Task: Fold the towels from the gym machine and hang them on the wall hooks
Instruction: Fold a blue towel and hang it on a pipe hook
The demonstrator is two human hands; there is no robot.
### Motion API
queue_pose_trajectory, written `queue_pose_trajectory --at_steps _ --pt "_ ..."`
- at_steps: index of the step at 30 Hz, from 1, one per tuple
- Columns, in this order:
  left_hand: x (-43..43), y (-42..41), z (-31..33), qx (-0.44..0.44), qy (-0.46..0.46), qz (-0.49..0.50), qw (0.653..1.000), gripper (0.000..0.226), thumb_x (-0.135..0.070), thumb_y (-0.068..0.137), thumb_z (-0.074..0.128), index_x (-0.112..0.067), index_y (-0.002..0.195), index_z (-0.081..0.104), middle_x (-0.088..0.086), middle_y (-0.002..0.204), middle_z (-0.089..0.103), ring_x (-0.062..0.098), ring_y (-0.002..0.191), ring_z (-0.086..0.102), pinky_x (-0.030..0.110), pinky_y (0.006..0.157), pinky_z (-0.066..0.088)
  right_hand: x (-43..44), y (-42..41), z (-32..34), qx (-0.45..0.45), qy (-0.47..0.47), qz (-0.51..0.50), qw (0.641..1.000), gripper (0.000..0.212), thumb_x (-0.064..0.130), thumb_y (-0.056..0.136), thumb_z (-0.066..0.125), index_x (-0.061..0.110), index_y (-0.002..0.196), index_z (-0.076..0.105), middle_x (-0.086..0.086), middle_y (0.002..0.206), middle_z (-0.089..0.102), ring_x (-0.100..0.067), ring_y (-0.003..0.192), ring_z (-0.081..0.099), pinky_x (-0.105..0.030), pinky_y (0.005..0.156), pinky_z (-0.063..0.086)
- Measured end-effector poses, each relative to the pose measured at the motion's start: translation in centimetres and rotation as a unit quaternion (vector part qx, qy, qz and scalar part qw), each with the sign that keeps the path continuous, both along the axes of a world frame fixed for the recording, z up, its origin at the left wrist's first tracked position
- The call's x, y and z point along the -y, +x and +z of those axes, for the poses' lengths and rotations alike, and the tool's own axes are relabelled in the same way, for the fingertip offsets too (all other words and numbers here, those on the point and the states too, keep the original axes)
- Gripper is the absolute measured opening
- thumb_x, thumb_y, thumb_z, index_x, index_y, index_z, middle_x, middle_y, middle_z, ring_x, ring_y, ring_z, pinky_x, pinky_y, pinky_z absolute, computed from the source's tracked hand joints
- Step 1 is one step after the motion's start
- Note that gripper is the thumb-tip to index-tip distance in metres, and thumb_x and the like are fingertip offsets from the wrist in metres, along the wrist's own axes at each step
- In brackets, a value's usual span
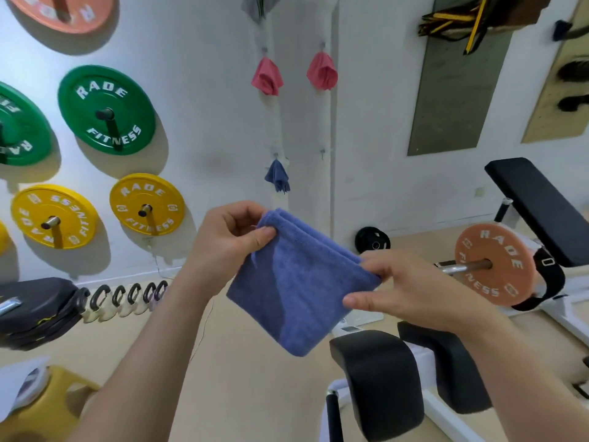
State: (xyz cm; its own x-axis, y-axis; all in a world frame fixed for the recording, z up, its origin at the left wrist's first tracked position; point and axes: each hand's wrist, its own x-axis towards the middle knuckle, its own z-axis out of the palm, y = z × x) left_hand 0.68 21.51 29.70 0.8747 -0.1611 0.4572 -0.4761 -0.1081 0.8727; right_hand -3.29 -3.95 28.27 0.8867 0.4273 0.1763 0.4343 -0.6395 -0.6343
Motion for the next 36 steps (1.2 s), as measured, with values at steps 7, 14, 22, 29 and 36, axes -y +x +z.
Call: queue_pose_trajectory --at_steps 7,14,22,29,36 --pt "-1.0 1.1 -2.4 -0.118 -0.098 -0.030 0.988 0.038 0.012 0.086 0.053 -0.017 0.109 0.058 0.000 0.084 0.073 0.015 0.079 0.068 0.022 0.064 0.053 -2.1 2.5 0.0 0.075 0.136 -0.050 0.987 0.024 0.036 0.070 0.070 0.019 0.060 0.058 -0.001 0.058 0.054 -0.008 0.054 0.047 -0.029 0.053 0.043" --pt "-4.5 6.7 -3.9 -0.163 -0.045 -0.032 0.985 0.028 -0.008 0.057 0.066 -0.013 0.084 0.073 0.006 0.077 0.069 0.017 0.074 0.063 0.022 0.061 0.048 -5.1 8.7 -1.1 -0.062 0.285 -0.063 0.954 0.037 -0.004 0.071 0.075 0.020 0.091 0.056 0.006 0.072 0.067 -0.005 0.068 0.064 -0.016 0.064 0.052" --pt "-12.4 17.5 -6.1 -0.131 -0.058 0.086 0.986 0.024 -0.002 0.057 0.046 -0.022 0.061 0.058 -0.003 0.067 0.056 0.016 0.069 0.047 0.026 0.059 0.033 -14.7 18.3 -2.7 -0.208 0.351 -0.082 0.909 0.014 -0.002 0.077 0.072 0.009 0.084 0.068 0.001 0.074 0.068 -0.007 0.066 0.061 -0.018 0.056 0.049" --pt "-18.3 23.3 -4.5 0.032 0.348 0.025 0.937 0.046 -0.016 0.060 0.047 -0.030 0.101 0.064 -0.018 0.092 0.058 0.002 0.089 0.053 0.020 0.076 0.041 -23.3 23.3 -1.9 -0.001 0.180 -0.158 0.971 0.020 0.011 0.075 0.073 0.023 0.066 0.059 0.003 0.064 0.065 -0.009 0.057 0.057 -0.025 0.053 0.046" --pt "-18.3 28.2 -2.9 0.011 0.317 -0.064 0.946 0.015 -0.028 0.078 0.075 -0.023 0.090 0.067 -0.006 0.080 0.068 0.009 0.075 0.060 0.033 0.068 0.048 -24.8 29.2 0.0 0.075 0.063 -0.080 0.992 0.015 0.017 0.076 0.073 0.027 0.078 0.062 0.011 0.070 0.064 -0.007 0.061 0.055 -0.024 0.056 0.044"
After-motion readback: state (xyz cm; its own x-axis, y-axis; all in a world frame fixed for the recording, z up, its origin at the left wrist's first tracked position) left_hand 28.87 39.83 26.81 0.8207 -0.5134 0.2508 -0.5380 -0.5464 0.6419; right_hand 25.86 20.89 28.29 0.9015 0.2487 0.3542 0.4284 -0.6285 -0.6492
